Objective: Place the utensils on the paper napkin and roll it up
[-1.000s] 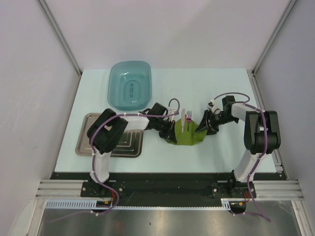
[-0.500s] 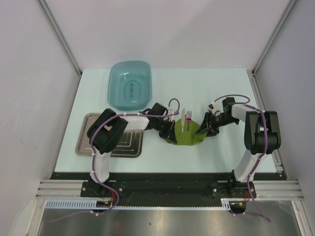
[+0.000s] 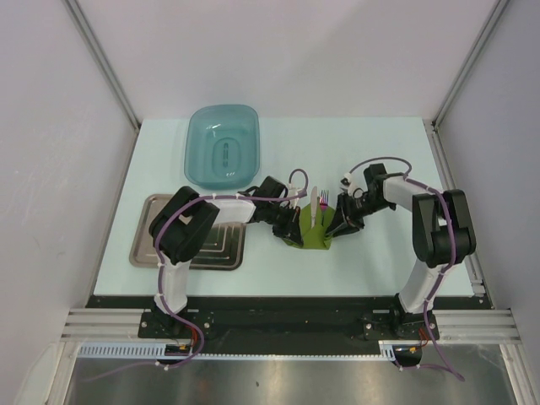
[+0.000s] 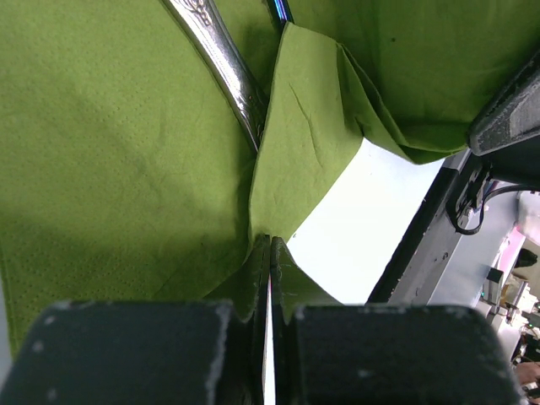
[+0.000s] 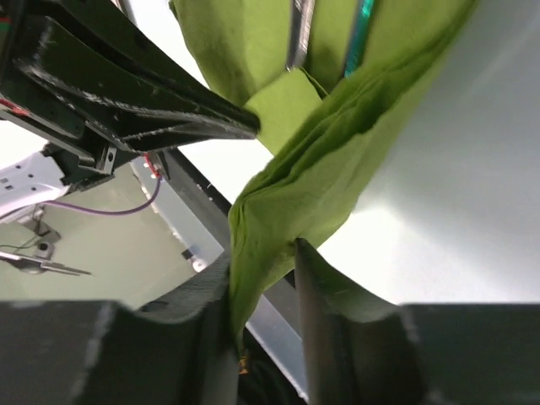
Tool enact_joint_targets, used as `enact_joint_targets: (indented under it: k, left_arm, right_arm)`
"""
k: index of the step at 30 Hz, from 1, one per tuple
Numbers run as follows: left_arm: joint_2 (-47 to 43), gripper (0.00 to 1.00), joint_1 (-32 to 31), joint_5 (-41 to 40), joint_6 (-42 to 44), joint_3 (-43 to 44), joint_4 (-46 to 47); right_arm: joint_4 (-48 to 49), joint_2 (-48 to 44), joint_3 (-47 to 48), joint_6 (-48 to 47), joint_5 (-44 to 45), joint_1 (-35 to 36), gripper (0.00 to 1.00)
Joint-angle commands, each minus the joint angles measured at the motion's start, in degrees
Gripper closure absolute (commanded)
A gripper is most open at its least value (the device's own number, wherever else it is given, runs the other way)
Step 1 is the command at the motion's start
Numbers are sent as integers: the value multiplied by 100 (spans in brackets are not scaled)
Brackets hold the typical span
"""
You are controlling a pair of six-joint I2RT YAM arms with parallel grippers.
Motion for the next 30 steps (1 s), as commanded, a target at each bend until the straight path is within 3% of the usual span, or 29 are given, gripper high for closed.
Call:
enact_joint_targets:
  k: [1, 13, 30]
  left_arm:
    - [69, 100, 47, -343, 111, -17, -27]
    - [-19, 100, 55, -369, 137, -78, 8]
    - [-37, 100, 55, -369, 128, -96, 35]
  right_arm:
    - [262, 115, 363, 112, 139, 275, 69]
    - [746, 484, 504, 367, 333, 618, 88]
    - [1229, 801, 504, 692, 324, 961, 88]
